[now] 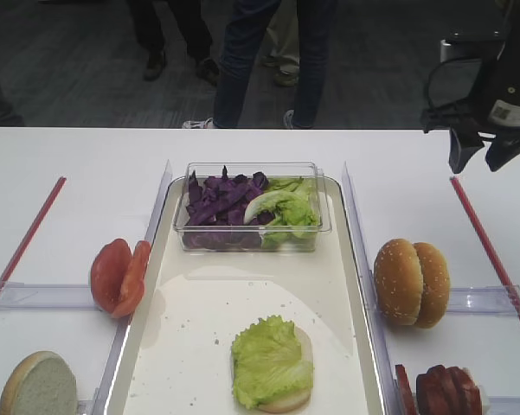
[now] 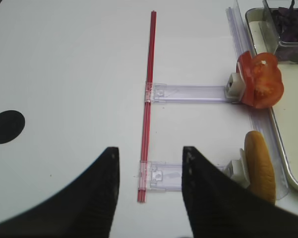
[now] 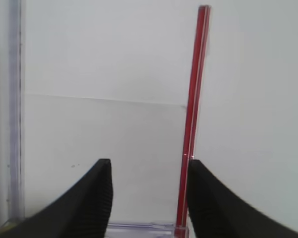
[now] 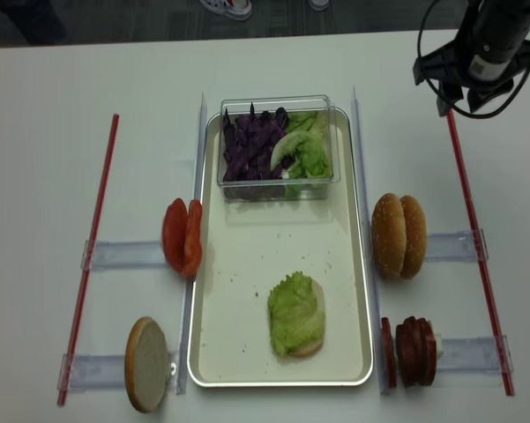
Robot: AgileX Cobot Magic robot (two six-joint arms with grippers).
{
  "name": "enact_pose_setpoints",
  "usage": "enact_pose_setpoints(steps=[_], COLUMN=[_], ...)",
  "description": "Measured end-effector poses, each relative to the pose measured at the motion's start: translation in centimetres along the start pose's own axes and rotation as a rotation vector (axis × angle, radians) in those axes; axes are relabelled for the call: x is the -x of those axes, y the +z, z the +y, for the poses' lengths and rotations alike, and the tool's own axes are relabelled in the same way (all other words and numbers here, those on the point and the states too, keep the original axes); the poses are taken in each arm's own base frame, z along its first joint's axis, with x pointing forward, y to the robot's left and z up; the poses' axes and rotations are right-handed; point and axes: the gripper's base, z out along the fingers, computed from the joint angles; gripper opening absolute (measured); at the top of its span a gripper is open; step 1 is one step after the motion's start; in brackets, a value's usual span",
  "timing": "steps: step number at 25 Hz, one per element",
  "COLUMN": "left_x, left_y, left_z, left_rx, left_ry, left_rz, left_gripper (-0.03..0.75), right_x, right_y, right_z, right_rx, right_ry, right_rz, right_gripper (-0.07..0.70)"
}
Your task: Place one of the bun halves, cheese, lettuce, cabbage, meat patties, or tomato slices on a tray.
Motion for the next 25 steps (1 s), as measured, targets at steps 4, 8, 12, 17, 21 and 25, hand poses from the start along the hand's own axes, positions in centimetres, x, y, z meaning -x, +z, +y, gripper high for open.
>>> enact_pose_setpoints(steps=[4, 8, 12, 17, 21, 25], left_x=[0.0, 0.0, 0.0, 0.0, 0.0, 0.0], left_y=[0.0, 0.0, 0.0, 0.0, 0.0, 0.0], left_z=[0.0, 0.0, 0.0, 0.0, 0.0, 0.0], left_rx=[0.000, 0.000, 0.000, 0.000, 0.000, 0.000], left_ry=[0.000, 0.000, 0.000, 0.000, 0.000, 0.000], left_rz=[0.000, 0.000, 0.000, 0.000, 0.000, 0.000], left_gripper=[0.288, 0.288, 0.288, 0.288, 0.288, 0.288], right_x=[-0.1, -0.3, -0.9, -2.0, -3.9, -5.9], right_y=[0.0, -0.6, -2.1, -4.7, -6.5, -7.4], right_z=[-0.8, -0.9, -0.8, -0.7, -0.7, -0.7], right_rx=[-0.006, -0.007, -0.006, -0.006, -0.012, -0.013], right_ry=[0.027, 0.029, 0.028, 0.027, 0.024, 0.023], right_rz=[0.008, 0.006, -0.003, -0.001, -0.021, -0.025], right_gripper=[0.384, 0.384, 0.383, 0.340, 0.329, 0.328])
